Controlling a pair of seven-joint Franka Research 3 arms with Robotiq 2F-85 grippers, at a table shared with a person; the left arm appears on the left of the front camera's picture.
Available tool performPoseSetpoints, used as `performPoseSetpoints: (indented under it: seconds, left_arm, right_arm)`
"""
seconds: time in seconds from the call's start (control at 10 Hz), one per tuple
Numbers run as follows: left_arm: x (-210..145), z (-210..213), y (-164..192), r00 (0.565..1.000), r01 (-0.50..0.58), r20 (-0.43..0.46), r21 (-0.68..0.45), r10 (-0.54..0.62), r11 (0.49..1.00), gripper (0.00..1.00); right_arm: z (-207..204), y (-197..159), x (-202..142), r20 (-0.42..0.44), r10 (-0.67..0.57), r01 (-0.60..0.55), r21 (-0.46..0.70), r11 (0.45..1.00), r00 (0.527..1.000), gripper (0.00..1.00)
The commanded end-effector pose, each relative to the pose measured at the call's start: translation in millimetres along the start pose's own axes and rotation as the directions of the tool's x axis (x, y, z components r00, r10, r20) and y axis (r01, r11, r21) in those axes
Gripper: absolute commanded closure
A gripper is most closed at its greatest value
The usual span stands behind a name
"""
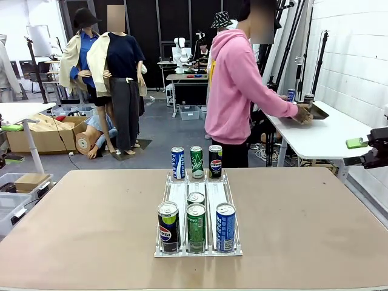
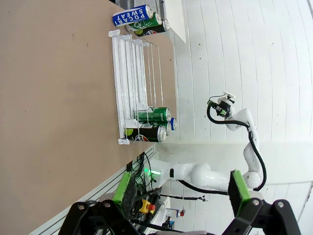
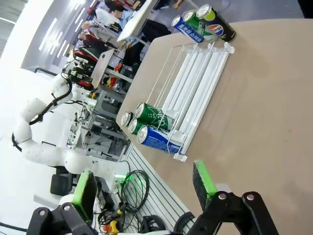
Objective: Retrieve and hand over the desired beverage to the person.
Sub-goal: Place the picked can on the Handle tray extended by the person.
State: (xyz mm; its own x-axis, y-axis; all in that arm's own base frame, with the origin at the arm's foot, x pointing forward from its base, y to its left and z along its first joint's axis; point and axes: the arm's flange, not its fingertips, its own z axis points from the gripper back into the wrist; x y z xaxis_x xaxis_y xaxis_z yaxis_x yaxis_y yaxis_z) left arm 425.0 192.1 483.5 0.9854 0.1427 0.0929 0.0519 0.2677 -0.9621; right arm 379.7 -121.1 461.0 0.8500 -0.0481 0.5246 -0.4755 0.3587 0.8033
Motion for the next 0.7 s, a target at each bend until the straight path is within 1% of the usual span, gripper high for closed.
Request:
performPoseSetpoints:
  seconds: [0.0,0.1,0.6]
  left_arm:
    - [-1,1,-2,1.000,0.005,0.002,0.000,-0.005,1.000,0.00]
    - [-1,1,-2,1.000,0.005,0.002,0.000,-0.005,1.000,0.00]
    - [-1,1,-2,1.000,0.005,0.002,0.000,-0.005,1.000,0.00]
  right_arm:
    - [-6,12,4,0.021,0.045,-0.045,0.030,0.999,0.999,0.00]
    - [0,0,0,0.000,0.000,0.000,0.000,1.000,1.000,0.00]
    - [0,0,0,0.000,0.000,0.000,0.000,1.000,1.000,0.00]
